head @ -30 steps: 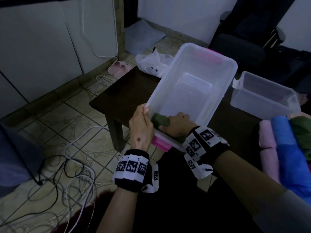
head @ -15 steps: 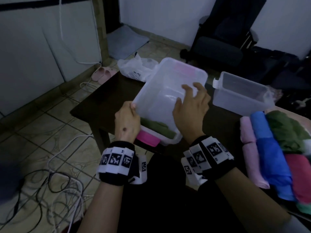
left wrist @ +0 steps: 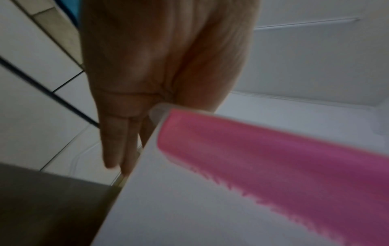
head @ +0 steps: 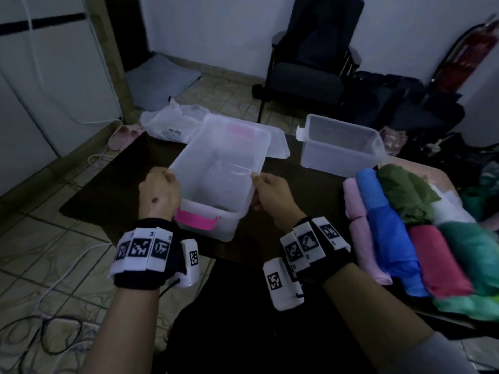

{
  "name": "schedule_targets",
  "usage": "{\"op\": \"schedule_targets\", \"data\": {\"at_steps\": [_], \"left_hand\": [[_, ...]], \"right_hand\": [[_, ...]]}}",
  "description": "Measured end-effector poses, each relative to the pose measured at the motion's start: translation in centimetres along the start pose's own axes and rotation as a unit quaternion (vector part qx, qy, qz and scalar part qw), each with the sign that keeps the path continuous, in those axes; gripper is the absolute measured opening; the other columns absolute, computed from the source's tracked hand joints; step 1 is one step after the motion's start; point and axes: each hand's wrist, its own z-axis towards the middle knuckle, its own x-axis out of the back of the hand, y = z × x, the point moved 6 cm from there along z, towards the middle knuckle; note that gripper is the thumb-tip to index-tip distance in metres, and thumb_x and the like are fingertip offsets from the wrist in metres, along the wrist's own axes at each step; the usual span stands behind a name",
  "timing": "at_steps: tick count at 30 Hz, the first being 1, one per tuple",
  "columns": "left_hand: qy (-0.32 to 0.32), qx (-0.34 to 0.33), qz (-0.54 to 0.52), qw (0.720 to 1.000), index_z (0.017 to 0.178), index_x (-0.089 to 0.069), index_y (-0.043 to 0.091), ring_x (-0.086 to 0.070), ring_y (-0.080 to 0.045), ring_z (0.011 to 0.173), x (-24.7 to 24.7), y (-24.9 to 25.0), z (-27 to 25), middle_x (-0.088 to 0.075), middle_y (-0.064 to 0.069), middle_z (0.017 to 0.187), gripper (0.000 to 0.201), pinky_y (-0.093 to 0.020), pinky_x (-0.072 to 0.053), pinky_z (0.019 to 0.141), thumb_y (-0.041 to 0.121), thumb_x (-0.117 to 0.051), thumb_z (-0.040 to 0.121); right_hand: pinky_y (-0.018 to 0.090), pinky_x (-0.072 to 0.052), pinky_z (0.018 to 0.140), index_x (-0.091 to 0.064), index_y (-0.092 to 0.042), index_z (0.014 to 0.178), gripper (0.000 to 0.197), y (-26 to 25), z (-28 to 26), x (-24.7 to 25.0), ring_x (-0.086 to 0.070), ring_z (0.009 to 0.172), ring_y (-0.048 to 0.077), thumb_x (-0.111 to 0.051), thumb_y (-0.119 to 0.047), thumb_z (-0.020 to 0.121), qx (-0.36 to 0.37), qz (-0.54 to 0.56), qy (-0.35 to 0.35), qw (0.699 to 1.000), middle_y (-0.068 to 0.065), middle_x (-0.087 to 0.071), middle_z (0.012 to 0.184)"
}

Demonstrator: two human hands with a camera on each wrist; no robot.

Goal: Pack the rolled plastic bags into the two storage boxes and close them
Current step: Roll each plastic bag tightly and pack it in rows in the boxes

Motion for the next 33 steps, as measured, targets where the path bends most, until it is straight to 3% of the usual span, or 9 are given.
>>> {"op": "schedule_targets", "data": {"at_steps": [3,6,8,11,14,17,21,25,33], "left_hand": [[0.076,-0.092,-0.010,0.993,0.136,-0.041,0.006,-0.040,-0.033,0.127,1.1,2.1,-1.5,-0.042,-0.018,0.138,0.043,-0.041,-0.033,0.102,0.018,-0.048,0.095],[0.114,-0.228,-0.036,0.966,0.129,-0.050,0.010,-0.044,-0.023,0.123,1.4,6.0,-4.3,-0.046,-0.011,0.134,0.035,-0.028,-0.033,0.099,0.013,-0.049,0.094],[0.079,-0.296,-0.057,0.950,0.125,-0.054,0.015,-0.045,-0.008,0.114,0.1,8.6,-6.6,-0.051,-0.003,0.128,0.030,-0.016,-0.031,0.092,0.014,-0.047,0.095],[-0.030,-0.338,-0.064,0.939,0.122,-0.054,0.021,-0.039,0.002,0.104,-4.2,11.1,-10.2,-0.054,0.005,0.123,0.029,-0.013,-0.029,0.089,0.016,-0.045,0.096],[-0.148,-0.332,-0.027,0.931,0.127,-0.050,0.026,-0.044,-0.003,0.116,-10.4,11.0,-12.8,-0.050,0.008,0.131,0.031,-0.017,-0.032,0.093,0.022,-0.044,0.097],[-0.241,-0.291,0.036,0.925,0.133,-0.044,0.026,-0.038,-0.009,0.130,-16.0,8.9,-13.9,-0.040,0.005,0.143,0.037,-0.024,-0.030,0.106,0.026,-0.045,0.097],[-0.238,-0.275,0.183,0.913,0.143,-0.029,0.017,-0.013,-0.024,0.144,-20.2,6.3,-14.1,-0.016,-0.008,0.155,0.049,-0.039,-0.014,0.117,0.034,-0.039,0.098],[-0.250,-0.239,0.258,0.902,0.150,-0.009,0.019,0.009,-0.027,0.145,-22.1,4.6,-13.3,0.008,-0.010,0.158,0.061,-0.044,0.001,0.117,0.046,-0.030,0.098],[-0.215,-0.256,0.301,0.893,0.151,-0.006,0.023,0.007,-0.025,0.146,-22.8,3.6,-13.0,0.005,-0.007,0.158,0.065,-0.044,0.004,0.116,0.054,-0.019,0.096]], "right_hand": [[0.021,-0.044,0.054,-0.056,-0.006,0.115,0.031,0.3,0.0,0.9,-0.053,0.062,0.010,-0.041,-0.028,0.100,0.005,-0.001,-0.015,1.000,0.003,-0.058,0.085],[0.018,-0.045,0.060,-0.053,-0.013,0.122,0.027,0.7,0.0,3.1,-0.054,0.072,0.008,-0.045,-0.023,0.098,0.008,-0.052,-0.021,0.998,-0.003,-0.056,0.091],[0.021,-0.049,0.071,-0.054,-0.013,0.125,0.031,1.1,0.3,5.4,-0.056,0.082,0.008,-0.048,-0.022,0.096,0.021,-0.091,-0.002,0.996,-0.004,-0.057,0.098],[0.026,-0.048,0.085,-0.055,-0.016,0.125,0.031,1.6,0.5,9.2,-0.055,0.095,0.009,-0.050,-0.021,0.096,0.020,-0.161,0.023,0.987,0.000,-0.060,0.116],[0.026,-0.044,0.084,-0.061,-0.009,0.118,0.027,2.4,0.1,13.7,-0.059,0.104,0.020,-0.051,-0.016,0.094,0.019,-0.214,0.095,0.972,0.006,-0.063,0.113],[0.029,-0.042,0.082,-0.057,-0.003,0.113,0.026,3.9,-1.4,17.8,-0.053,0.112,0.031,-0.050,-0.014,0.090,-0.011,-0.333,0.199,0.922,0.012,-0.060,0.110],[0.042,-0.036,0.098,-0.038,0.001,0.126,0.053,6.0,-4.3,21.3,-0.037,0.125,0.035,-0.057,-0.030,0.087,-0.119,-0.444,0.289,0.840,0.020,-0.039,0.132],[0.043,-0.031,0.103,-0.024,0.005,0.136,0.082,8.6,-5.2,22.7,-0.033,0.130,0.038,-0.059,-0.049,0.085,-0.220,-0.389,0.262,0.855,0.023,-0.030,0.140],[0.042,-0.031,0.105,-0.031,0.000,0.139,0.077,11.6,-3.7,23.8,-0.036,0.129,0.039,-0.059,-0.048,0.086,-0.250,-0.378,0.229,0.861,0.022,-0.034,0.141]]}}
